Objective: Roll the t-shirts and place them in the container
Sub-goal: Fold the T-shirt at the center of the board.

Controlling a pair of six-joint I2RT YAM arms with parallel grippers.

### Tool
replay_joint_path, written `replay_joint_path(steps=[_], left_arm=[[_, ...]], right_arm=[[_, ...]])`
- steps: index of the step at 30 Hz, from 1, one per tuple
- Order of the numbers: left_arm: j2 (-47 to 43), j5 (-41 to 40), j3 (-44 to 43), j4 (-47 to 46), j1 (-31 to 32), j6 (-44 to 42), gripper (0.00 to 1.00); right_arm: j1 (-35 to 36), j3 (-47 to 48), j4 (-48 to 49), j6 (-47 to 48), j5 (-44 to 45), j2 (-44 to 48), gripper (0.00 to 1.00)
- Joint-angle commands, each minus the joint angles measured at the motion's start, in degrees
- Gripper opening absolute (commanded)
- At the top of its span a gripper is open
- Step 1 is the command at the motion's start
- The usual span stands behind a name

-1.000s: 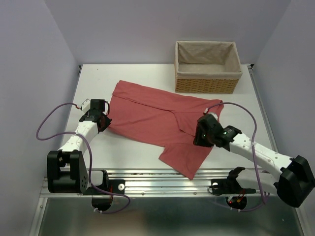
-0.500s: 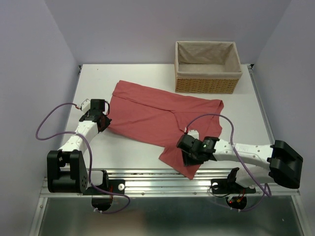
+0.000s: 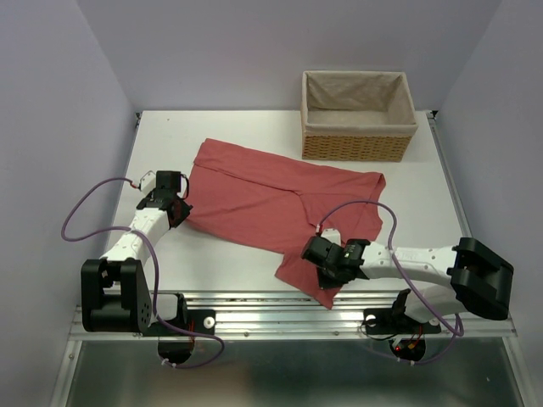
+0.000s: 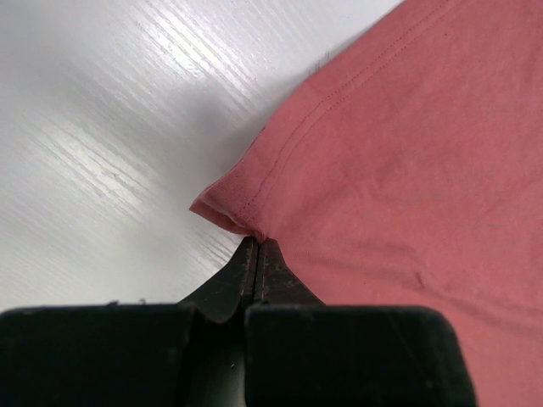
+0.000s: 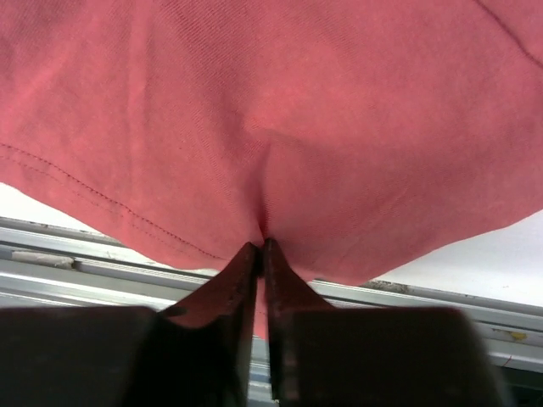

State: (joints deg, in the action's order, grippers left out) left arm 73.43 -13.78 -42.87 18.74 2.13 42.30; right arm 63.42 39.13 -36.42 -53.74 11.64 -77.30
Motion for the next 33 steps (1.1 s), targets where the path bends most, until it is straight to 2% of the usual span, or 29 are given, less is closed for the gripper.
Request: replay_joint_path(steps=[1, 3, 8, 12, 18, 25, 33], left_arm=[[0.0, -1.4, -2.7, 0.8, -0.3, -0.7, 0.0], [-0.2, -1.0, -2.5, 0.9, -0.3, -0.6, 0.0], [0.0, -0.5, -3.5, 1.2, -0.3, -0.4, 0.0], [1.8, -0.1, -6.6, 2.0, -0.3, -0.1, 0.0], [5.1, -0.5, -11.4, 2.4, -0.3, 0.7, 0.0], [10.2, 0.9, -16.3, 2.0, -0.3, 1.0, 0.0], [10.0, 0.4, -17.4, 3.6, -0.3, -0.8, 0.0]], right_arm=[[0.2, -0.6, 1.9, -1.6, 2.9, -0.1, 0.05], [0.2, -0.2, 1.3, -1.6, 4.0, 1.2, 0.01], [0.2, 2.1, -1.8, -0.7, 6.5, 4.3, 0.01], [-2.6, 5.6, -5.0, 1.8, 8.7, 6.8, 0.01], [-12.1, 9.4, -5.1, 8.6, 9.6, 8.0, 0.01], [-20.0, 16.7, -2.4, 16.2, 12.3, 4.0, 0.01], [-22.5, 18.3, -1.6, 18.1, 9.7, 4.0, 0.01]])
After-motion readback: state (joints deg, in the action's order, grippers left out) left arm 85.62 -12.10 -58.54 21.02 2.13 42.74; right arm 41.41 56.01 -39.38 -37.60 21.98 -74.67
